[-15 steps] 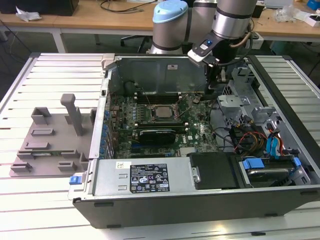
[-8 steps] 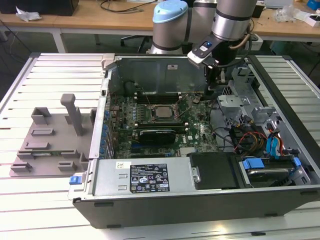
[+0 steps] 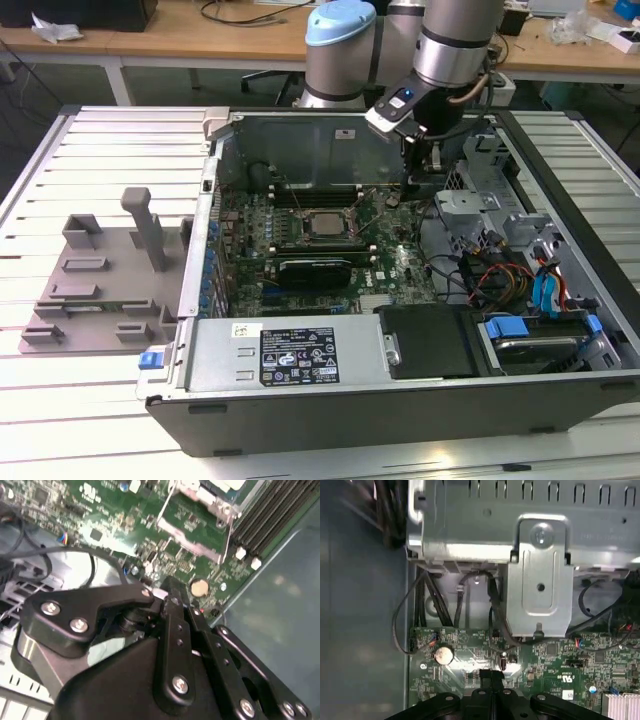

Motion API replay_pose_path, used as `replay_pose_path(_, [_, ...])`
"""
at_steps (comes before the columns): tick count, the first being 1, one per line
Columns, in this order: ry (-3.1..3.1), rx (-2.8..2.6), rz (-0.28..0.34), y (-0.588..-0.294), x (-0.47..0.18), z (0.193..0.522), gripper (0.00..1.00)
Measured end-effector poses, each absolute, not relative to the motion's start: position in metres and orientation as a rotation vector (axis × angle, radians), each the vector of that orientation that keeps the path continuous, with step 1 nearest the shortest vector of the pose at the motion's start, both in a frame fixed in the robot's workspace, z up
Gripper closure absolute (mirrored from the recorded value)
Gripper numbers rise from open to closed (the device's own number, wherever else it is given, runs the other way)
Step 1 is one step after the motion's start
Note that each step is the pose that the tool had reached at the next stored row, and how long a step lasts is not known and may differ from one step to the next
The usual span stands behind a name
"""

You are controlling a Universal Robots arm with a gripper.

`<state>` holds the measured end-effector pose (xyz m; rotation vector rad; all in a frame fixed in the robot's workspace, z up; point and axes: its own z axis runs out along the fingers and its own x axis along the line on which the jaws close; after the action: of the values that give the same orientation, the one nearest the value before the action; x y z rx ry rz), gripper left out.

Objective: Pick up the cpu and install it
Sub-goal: 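Close the cpu cover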

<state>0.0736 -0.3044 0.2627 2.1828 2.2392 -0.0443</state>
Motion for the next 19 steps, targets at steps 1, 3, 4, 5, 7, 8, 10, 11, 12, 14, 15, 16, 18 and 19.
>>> replay_pose_path(1, [2.239,2.183,-0.044,-0.304,0.065,0.254,0.89])
replay_pose_path(3, [2.239,2.183,-0.044,-0.304,0.060,0.252,0.89])
replay_pose_path(4, [2.239,2.183,-0.044,-0.304,0.058,0.252,0.89])
replay_pose_path(5, [2.239,2.183,-0.044,-0.304,0.057,0.252,0.89])
replay_pose_path(7, [2.239,2.183,-0.044,-0.304,0.053,0.252,0.89])
replay_pose_path(8, [2.239,2.182,-0.044,-0.304,0.051,0.252,0.89])
replay_pose_path(10, [2.239,2.183,-0.044,-0.304,0.046,0.252,0.89])
replay_pose_path(11, [2.239,2.183,-0.044,-0.304,0.043,0.252,0.89])
replay_pose_path(12, [2.239,2.183,-0.044,-0.304,0.041,0.252,0.89])
replay_pose_path(14, [2.239,2.183,-0.044,-0.304,0.038,0.252,0.89])
replay_pose_path(15, [2.239,2.183,-0.044,-0.304,0.035,0.252,0.89])
replay_pose_path(16, [2.239,2.182,-0.044,-0.304,0.034,0.252,0.89])
replay_pose_path(18, [2.239,2.183,-0.044,-0.304,0.031,0.252,0.89])
replay_pose_path(19, [2.239,2.183,-0.044,-0.304,0.030,0.252,0.89])
